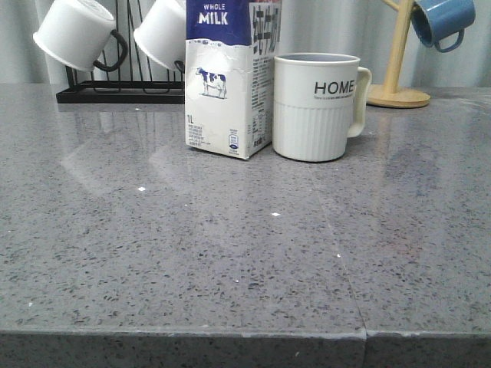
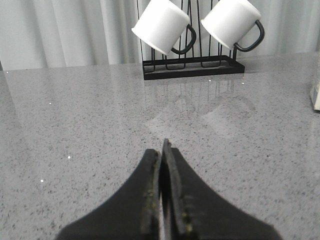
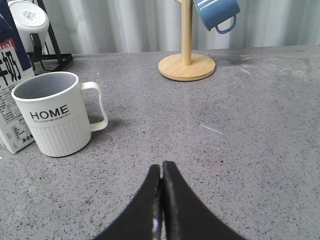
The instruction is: Place milk next to cup
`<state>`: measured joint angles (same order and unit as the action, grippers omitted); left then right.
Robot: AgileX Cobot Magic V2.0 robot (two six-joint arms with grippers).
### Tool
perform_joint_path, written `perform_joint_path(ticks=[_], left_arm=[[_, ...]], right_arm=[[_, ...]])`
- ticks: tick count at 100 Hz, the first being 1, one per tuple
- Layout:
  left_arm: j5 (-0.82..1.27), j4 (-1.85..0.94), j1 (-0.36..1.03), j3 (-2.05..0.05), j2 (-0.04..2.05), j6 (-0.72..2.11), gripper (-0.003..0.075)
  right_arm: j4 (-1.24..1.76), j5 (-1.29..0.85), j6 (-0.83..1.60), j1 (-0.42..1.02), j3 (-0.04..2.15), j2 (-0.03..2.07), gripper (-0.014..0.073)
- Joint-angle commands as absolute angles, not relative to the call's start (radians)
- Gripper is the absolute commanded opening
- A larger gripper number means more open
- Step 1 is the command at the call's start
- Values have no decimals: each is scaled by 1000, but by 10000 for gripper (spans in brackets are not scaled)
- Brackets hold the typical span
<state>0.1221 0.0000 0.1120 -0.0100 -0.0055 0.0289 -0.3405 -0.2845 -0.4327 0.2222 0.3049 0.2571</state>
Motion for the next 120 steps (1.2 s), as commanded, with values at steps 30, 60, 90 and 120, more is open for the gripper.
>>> perform_joint_path(ticks=[30,60,90,120], left_arm=[[-24,0,109,49,-34,19,-20],[-24,0,109,49,-34,19,-20],[-24,0,109,49,-34,19,-20],[-24,0,109,49,-34,19,-20]], right_arm=[[-347,-209,-431,222,333,264,-66],[-347,-209,-431,222,333,264,-66],[-347,-209,-431,222,333,264,-66],[-337,-209,-423,189,326,264,-66]])
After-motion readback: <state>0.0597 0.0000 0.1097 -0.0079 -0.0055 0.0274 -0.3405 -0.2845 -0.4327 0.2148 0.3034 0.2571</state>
